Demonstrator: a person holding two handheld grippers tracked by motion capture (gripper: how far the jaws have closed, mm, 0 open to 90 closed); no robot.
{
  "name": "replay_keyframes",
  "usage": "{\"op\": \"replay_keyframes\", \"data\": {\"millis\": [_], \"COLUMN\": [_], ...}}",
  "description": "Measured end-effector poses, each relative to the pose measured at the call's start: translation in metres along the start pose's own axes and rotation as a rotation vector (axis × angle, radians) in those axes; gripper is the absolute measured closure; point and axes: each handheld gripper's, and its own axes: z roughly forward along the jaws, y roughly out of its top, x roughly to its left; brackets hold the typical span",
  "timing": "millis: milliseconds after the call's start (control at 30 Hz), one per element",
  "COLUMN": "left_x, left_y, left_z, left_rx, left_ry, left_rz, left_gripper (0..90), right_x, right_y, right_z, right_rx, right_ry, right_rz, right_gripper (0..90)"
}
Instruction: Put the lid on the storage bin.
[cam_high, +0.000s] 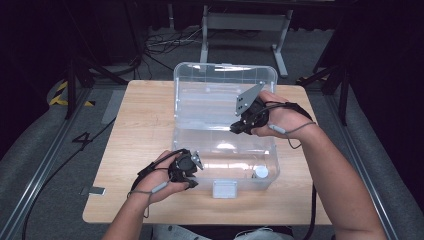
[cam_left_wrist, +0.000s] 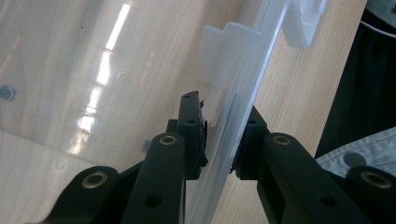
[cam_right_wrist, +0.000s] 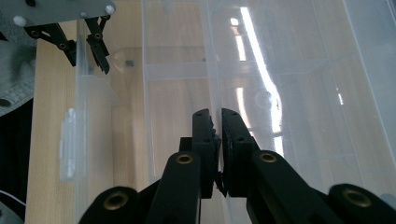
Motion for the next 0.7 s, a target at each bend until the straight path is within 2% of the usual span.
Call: {"op": "replay_keyframes", "data": {"millis": [700], "left_x": [-0.001], "left_y": [0.000], "left_z": [0.001], "left_rx": [0.005], "left_ry": [0.007], "left_rz": [0.000], "left_gripper": [77.0], "right_x": [0.020], "right_y": [-0.004], "right_z": [0.000], "right_rx": [0.002], "right_ry": [0.022], "right_rz": [-0.022], "right_gripper": [85.4]}}
